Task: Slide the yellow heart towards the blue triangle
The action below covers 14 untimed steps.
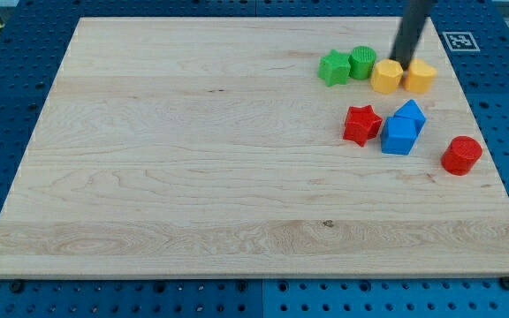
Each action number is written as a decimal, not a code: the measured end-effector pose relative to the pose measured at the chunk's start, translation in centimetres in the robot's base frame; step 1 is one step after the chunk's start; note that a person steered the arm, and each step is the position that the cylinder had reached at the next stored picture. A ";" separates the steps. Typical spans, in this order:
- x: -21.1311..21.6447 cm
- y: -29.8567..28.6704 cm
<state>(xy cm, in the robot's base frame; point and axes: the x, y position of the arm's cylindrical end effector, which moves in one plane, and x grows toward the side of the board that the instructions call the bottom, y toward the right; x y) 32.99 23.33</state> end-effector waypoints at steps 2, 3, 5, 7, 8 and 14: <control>-0.3 1.4; -3.5 1.1; 3.0 5.0; 3.8 4.8; 2.6 4.6; 9.0 3.4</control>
<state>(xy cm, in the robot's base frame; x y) 41.99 26.73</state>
